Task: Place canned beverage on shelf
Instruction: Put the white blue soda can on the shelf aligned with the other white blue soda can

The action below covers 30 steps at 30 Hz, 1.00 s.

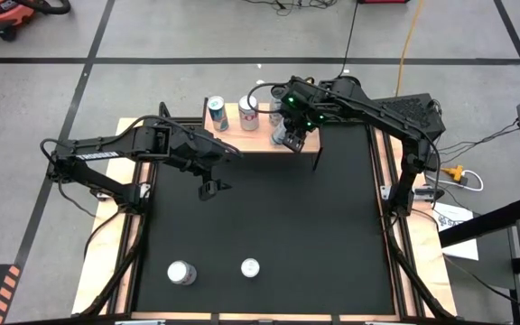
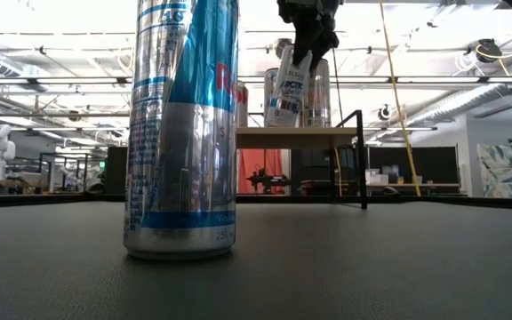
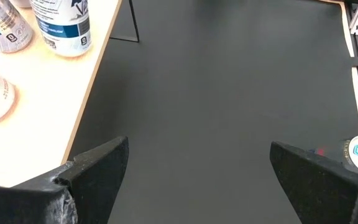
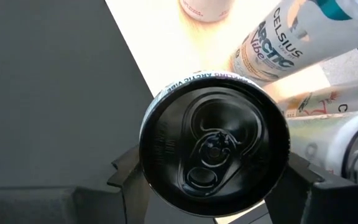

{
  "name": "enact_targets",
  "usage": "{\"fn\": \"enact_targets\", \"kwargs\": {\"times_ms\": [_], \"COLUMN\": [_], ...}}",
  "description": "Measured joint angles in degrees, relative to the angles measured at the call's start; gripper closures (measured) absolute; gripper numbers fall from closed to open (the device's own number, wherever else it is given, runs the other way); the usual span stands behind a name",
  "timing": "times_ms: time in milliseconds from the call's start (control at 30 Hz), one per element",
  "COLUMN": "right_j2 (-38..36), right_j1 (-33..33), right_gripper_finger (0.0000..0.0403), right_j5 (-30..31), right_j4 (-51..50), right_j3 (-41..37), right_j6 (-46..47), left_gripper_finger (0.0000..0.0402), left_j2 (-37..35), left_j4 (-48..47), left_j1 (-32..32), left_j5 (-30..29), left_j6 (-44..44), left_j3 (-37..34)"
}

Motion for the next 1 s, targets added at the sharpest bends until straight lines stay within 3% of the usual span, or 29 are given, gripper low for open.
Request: {"fn": "enact_targets", "kwargs": {"times_ms": [467, 767, 1000], "right_j2": [0.0, 0.0, 0.0], "right_j1": [0.0, 0.0, 0.0], "right_gripper_finger": [0.0184, 0.0144, 0.0139], "right_j5": [-0.02, 0.09, 0.2], "right_j4": [0.02, 0.75, 3.35], "right_j3": [-0.07, -0.07, -0.07], "right_j6": [-0.76, -0.76, -0.76], "left_gripper_finger": [0.0008, 0.0008, 0.0008], "left_j2": [0.0, 0.0, 0.0], "left_j4": [0.01, 0.01, 0.01], "left_j1": [0.0, 0.0, 0.0], "left_j5": [0.0, 0.0, 0.0], "left_j6": [-0.02, -0.02, -0.02], "left_j3": [0.0, 0.0, 0.0]}}
